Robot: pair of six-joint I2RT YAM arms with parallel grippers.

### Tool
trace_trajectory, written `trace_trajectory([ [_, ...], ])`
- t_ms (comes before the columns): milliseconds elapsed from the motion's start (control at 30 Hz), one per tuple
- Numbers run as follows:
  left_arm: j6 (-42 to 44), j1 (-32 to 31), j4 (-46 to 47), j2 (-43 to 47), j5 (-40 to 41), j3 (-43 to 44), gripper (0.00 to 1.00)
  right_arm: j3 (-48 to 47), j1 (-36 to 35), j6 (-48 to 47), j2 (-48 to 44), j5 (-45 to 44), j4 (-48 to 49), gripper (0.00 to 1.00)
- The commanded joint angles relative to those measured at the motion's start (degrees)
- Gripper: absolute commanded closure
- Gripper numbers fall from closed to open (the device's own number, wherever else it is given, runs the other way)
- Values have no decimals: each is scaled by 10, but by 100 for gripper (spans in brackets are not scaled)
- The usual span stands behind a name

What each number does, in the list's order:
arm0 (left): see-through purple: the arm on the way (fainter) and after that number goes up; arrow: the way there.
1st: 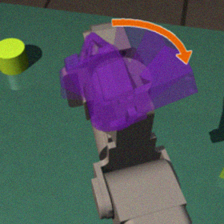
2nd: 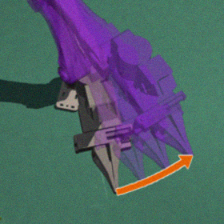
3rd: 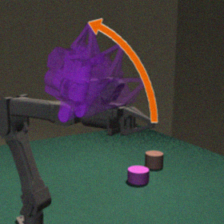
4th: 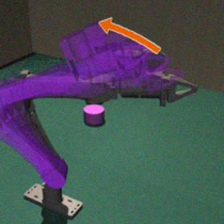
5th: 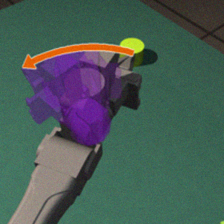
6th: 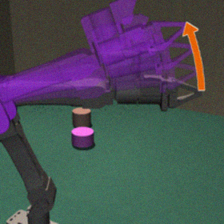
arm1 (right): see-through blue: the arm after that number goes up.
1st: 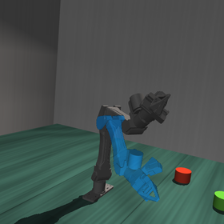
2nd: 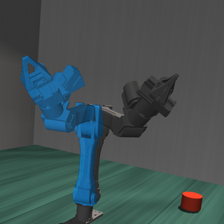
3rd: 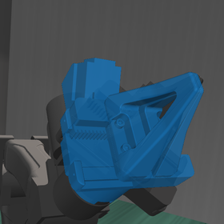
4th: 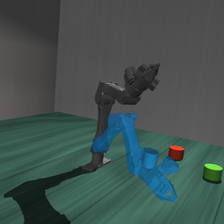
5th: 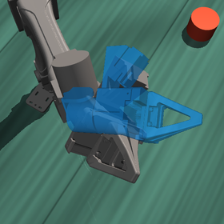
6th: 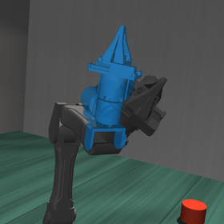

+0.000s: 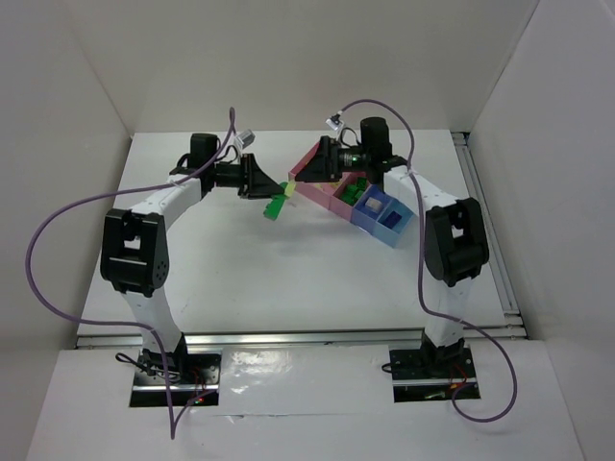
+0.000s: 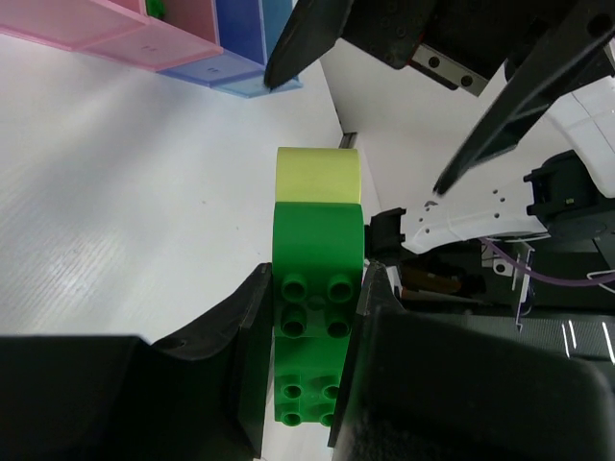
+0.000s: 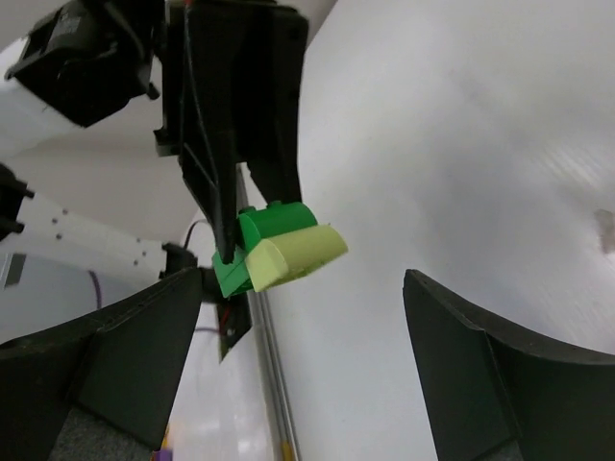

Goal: Sort the legos into containers by color

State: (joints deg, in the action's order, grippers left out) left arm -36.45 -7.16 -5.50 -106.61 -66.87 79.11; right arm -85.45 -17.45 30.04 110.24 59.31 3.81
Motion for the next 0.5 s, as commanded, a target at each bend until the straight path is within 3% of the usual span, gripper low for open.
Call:
trace_trajectory([
  [0,3,-6,28,-4,-34,22,100,-47,-20,5,33,67,27,8],
  [167,3,-6,28,-4,-34,22,100,-61,-39,10,50,86,38,11],
  [333,-3,-6,40,-4,-41,17,100,-54,-45,31,56,92,67,32],
  [367,-3,-6,40,-4,-41,17,100,-41,-45,57,56,98,105,42],
  [467,-3,-6,40,-4,-41,17,100,-29,-45,84,51,98,132,47],
])
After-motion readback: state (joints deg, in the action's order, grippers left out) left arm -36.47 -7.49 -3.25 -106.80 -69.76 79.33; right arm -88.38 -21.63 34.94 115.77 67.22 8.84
